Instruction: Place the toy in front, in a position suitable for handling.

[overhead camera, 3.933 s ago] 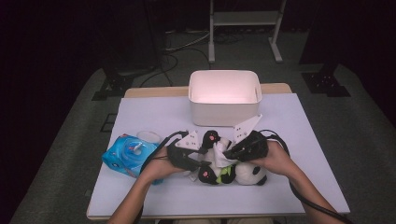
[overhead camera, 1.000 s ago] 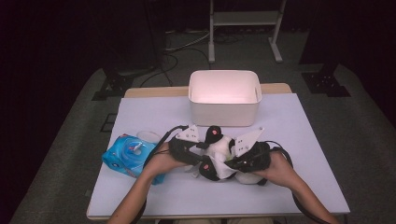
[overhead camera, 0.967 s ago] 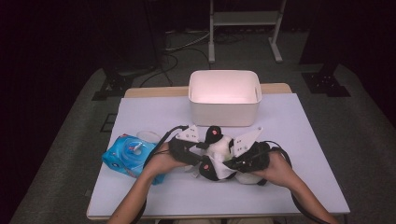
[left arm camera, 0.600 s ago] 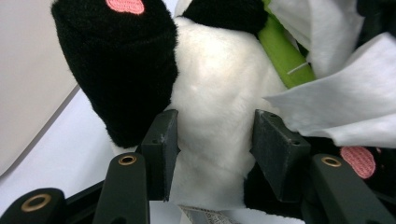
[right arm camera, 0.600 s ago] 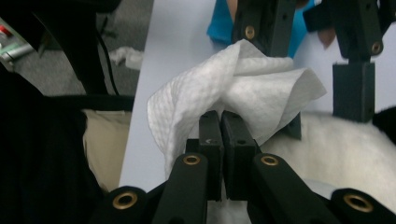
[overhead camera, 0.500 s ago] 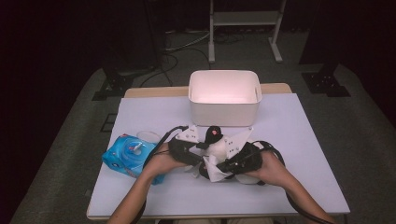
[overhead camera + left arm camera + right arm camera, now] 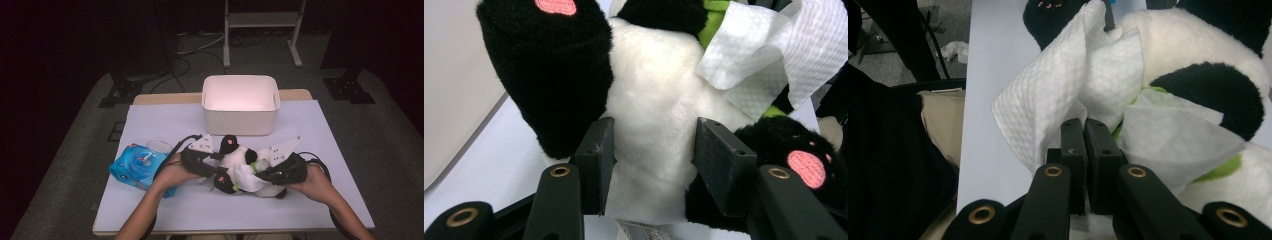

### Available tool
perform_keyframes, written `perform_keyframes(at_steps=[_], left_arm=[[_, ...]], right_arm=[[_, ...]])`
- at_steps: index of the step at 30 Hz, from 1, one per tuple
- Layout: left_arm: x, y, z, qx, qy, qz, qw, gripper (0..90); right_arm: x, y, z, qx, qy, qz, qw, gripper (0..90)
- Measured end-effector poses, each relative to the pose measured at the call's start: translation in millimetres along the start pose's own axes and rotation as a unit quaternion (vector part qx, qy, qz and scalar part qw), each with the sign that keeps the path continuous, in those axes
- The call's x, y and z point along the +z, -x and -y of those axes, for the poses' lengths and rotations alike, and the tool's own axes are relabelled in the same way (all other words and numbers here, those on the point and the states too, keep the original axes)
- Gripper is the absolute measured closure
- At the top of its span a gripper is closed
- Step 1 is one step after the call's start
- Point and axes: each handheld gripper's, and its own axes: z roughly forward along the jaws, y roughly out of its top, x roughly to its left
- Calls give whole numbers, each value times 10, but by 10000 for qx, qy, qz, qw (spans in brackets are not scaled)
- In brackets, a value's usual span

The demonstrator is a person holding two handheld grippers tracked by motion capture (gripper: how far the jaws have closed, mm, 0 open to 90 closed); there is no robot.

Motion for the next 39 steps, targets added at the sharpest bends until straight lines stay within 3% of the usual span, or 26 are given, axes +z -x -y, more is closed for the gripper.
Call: perform_keyframes(at_steps=[8,12,24,34,39], left_arm=[[0,5,17,19,7,6,10000,503],[-4,10,20,5,6,14,10000,502],[1,10,4,32,-27,32,10000,503],[-3,28,18,55,-28,37,10000,506],[-8,44,9,107,-62,38,9999,505]], right_arm=[[86,35,-131,-42,158,-113,9998,866],[92,34,-125,-50,-18,-99,9999,867],[-223,56,158,231,119,100,9996,867],[-245,99,80,188,231,166,9994,867],[-407,152,179,393,354,321,9981,866]])
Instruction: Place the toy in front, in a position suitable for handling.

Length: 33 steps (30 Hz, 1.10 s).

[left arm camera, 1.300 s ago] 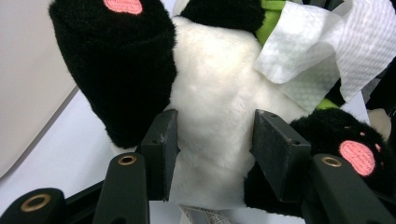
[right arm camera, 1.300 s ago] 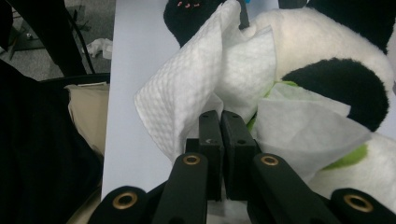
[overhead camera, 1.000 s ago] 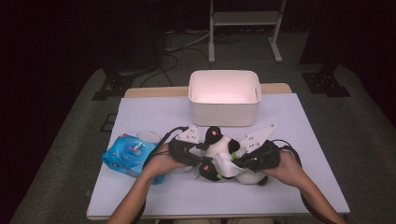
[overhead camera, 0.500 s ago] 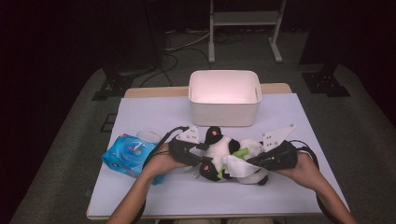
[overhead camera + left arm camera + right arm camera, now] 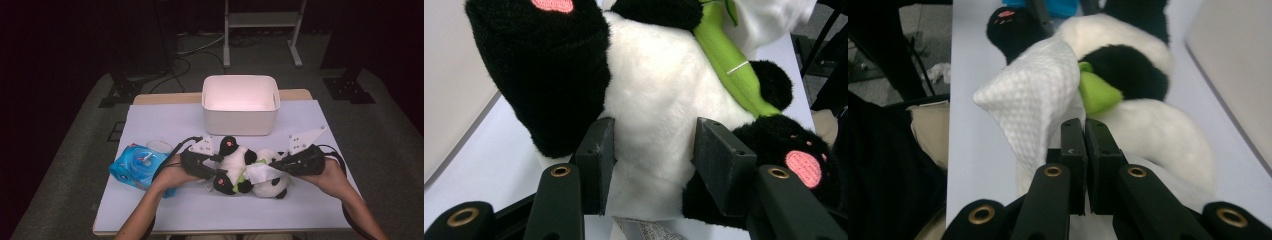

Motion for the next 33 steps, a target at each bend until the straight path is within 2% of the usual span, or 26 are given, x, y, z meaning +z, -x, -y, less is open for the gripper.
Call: perform_keyframes(at_steps=[4,8,10,16,18,22,26,31,33], left_arm=[[-7,10,12,0,7,20,10000,505],[-16,34,19,26,3,15,10000,503],[-16,52,24,34,5,17,10000,503],[-35,98,43,42,7,30,10000,499],[-43,104,45,53,2,22,10000,494],[-131,101,25,13,119,45,9999,453],[-237,99,-21,33,158,-75,9998,426],[-233,40,-85,-18,105,-217,9997,370],[-190,24,-119,-89,143,-169,9997,333]], right_arm=[[-88,62,48,125,51,145,9998,865],[-96,136,81,241,92,178,9995,865],[-60,159,65,273,130,144,9994,865],[95,203,-81,175,166,-31,9997,865],[133,215,-110,166,114,-86,9998,865],[171,176,-87,98,1,-181,9998,867],[175,120,-48,115,12,-295,9995,867],[189,30,-56,-15,23,-301,9995,867],[191,-8,-60,-30,11,-430,9991,866]])
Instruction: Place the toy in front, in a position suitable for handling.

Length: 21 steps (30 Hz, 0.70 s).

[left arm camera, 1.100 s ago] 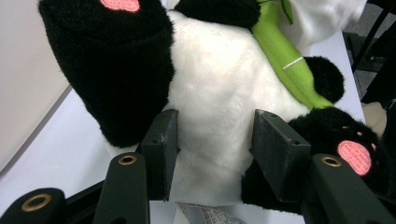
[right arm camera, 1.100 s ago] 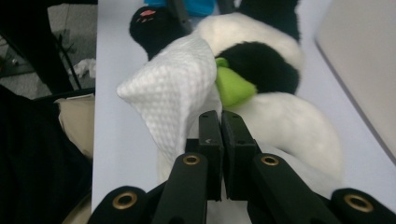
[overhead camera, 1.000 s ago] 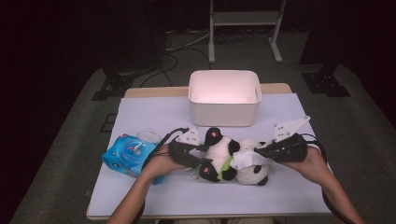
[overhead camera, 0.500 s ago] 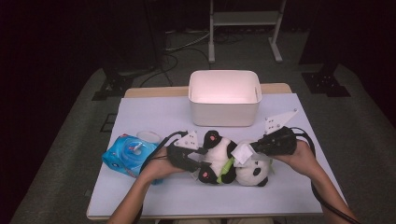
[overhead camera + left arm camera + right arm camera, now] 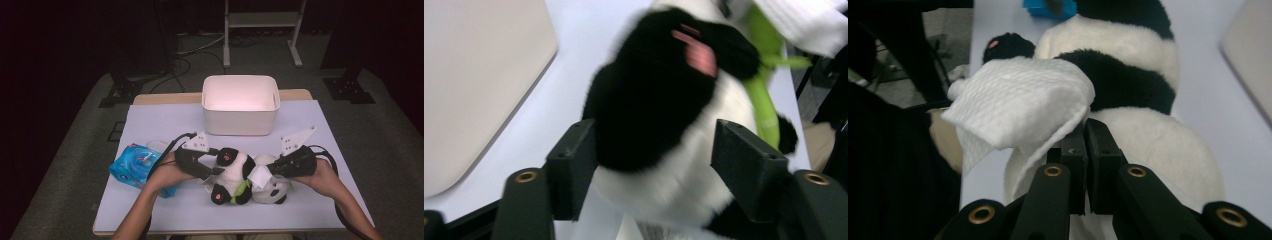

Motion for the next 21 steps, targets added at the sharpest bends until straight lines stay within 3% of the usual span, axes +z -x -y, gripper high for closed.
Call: perform_keyframes(at_steps=[3,8,10,15,18,21], left_arm=[[107,35,-47,117,-97,2,9999,333],[98,28,-55,117,-30,28,9999,432],[84,31,-49,127,-8,53,9999,449],[57,50,-44,181,-15,83,9998,452],[51,62,-52,213,-24,87,9997,451],[55,68,-52,215,-25,77,9997,450]], right_arm=[[-13,-53,-19,-46,-2,-51,10000,866],[-138,-1,-9,54,64,-19,10000,866],[-213,43,-8,120,60,80,9999,865],[-432,151,-31,253,133,574,9979,866],[-350,174,-53,306,-43,591,9978,864],[-159,137,-107,141,-244,524,9982,861]])
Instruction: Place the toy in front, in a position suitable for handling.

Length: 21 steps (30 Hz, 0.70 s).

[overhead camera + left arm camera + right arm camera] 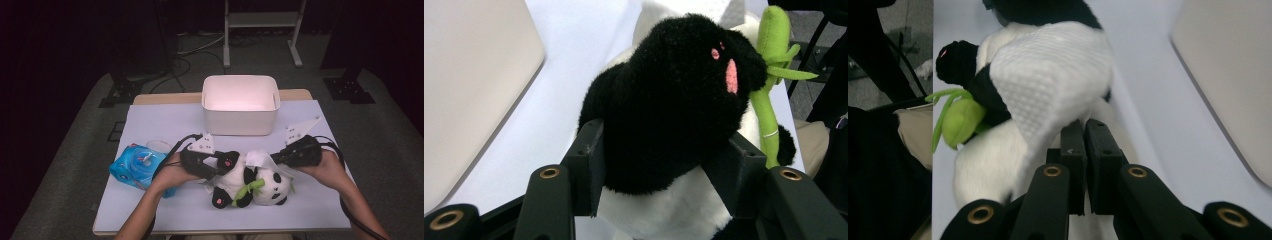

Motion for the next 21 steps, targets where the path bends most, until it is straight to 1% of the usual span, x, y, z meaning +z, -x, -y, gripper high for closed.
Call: perform_keyframes(at_steps=[1,2,3,4,5,7,9,11,12,14,15,16,17,18,19,21], left_arm=[[-1,3,5,-22,21,-3,10000,450],[-1,8,7,-38,44,3,10000,449],[-1,10,7,-40,49,9,10000,449],[0,13,4,-40,52,6,10000,448],[0,15,2,-39,49,6,10000,448],[-1,17,0,-30,43,7,10000,447],[-3,20,2,-41,48,3,10000,446],[-4,20,1,-25,43,9,10000,447],[-2,20,1,-26,48,9,10000,448],[2,21,-2,-29,43,10,10000,453],[2,21,-5,-27,34,4,10000,455],[4,25,-7,-23,30,-4,10000,456],[5,30,-6,-27,33,-10,10000,456],[4,33,-4,-29,38,-8,10000,456],[3,37,-4,-19,36,-7,10000,456],[0,46,-6,-6,25,-5,10000,456]], right_arm=[[32,-16,-19,-30,13,-8,10000,856],[62,-27,-50,18,105,-50,9999,839],[86,-32,-74,78,187,-136,9997,797],[118,-43,-101,89,203,-155,9996,734],[151,-56,-131,94,177,-123,9997,731],[187,-97,-186,-54,141,-116,9998,718],[176,-98,-220,-27,283,-170,9995,717],[164,-101,-246,-58,409,-238,9989,701],[170,-100,-257,-42,400,-256,9989,687],[206,-110,-285,-106,359,-283,9989,664],[237,-115,-299,-124,360,-334,9987,662],[272,-129,-316,-146,314,-350,9988,665],[307,-144,-331,-263,295,-326,9987,680],[332,-164,-345,-324,329,-327,9984,700],[355,-176,-357,-347,357,-374,9981,742],[392,-211,-376,-508,315,-399,9974,830]])
